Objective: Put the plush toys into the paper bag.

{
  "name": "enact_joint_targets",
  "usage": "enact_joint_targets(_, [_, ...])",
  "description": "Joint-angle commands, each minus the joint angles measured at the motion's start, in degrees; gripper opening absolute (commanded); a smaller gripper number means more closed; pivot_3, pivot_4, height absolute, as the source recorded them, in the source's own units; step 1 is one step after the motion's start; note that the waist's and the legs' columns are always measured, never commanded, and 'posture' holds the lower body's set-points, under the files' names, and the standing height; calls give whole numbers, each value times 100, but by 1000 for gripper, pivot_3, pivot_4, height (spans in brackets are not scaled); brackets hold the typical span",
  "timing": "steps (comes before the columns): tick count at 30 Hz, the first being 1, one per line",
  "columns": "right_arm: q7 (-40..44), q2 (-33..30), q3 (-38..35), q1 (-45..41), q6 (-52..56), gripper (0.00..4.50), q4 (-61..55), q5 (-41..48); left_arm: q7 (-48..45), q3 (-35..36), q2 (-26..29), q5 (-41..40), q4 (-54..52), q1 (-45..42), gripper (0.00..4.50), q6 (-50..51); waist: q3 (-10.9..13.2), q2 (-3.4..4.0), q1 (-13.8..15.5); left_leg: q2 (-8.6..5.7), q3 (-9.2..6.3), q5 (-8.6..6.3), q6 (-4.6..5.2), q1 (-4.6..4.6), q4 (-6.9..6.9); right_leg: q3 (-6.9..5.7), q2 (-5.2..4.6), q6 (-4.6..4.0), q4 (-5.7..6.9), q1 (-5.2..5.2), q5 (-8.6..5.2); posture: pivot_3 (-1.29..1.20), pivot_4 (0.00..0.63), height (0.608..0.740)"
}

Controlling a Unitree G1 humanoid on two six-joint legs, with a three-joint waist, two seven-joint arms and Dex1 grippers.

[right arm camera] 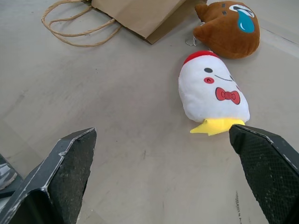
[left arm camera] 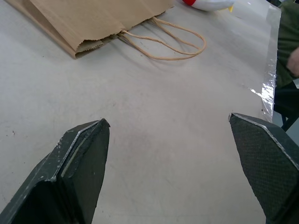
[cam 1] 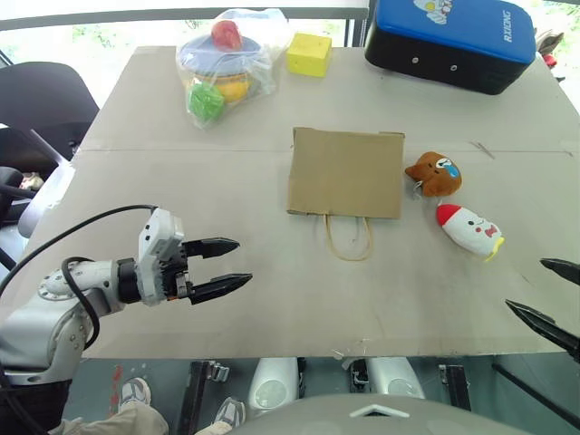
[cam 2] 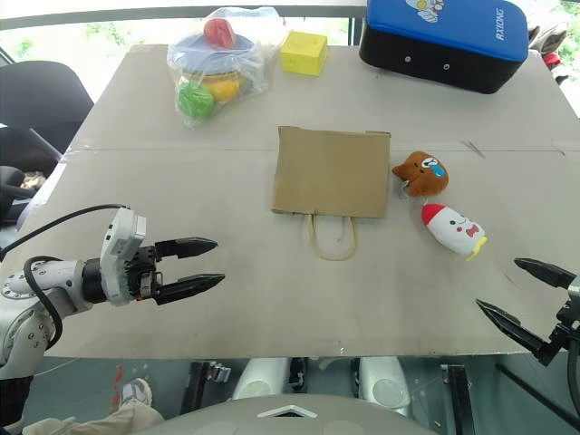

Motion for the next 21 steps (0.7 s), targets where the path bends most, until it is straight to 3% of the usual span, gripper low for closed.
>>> enact_joint_targets(1, [65,-65,-71,-189,-258,4500,141,99,-33,-74,75,54,-358,-153,4421,-178,0,0,0,0,0,0,0,0,0,0,0,0,0,0,0,0,150,729])
enact_joint_targets(6, [169,-200,78,-769,-180,4500,-27,821,97,-1107,-105,525,-634,-1223,4421,-445,2,2,33,-12,0,0,2,0,1,2,-6,0,-1,2,1,0,150,729])
enact_joint_targets(10, [268,-425,214,-797,-23,4500,-421,1151,271,-2287,-212,1635,-260,-2305,4421,-793,0,6,109,-22,-8,1,1,-1,1,6,6,2,-2,2,1,0,150,729])
enact_joint_targets(15, [27,-431,453,-633,-42,4500,-823,970,63,-3352,-689,2980,1035,-3381,4421,-2456,1,5,115,-33,-34,1,1,-10,1,13,18,3,-10,-2,0,0,150,729])
enact_joint_targets(21, [-288,-228,512,-298,-56,4500,-1225,890,-143,-3959,-1454,3707,2569,-4215,4421,-4070,3,2,106,-39,-37,0,2,-14,8,14,21,4,-8,-4,1,0,150,729])
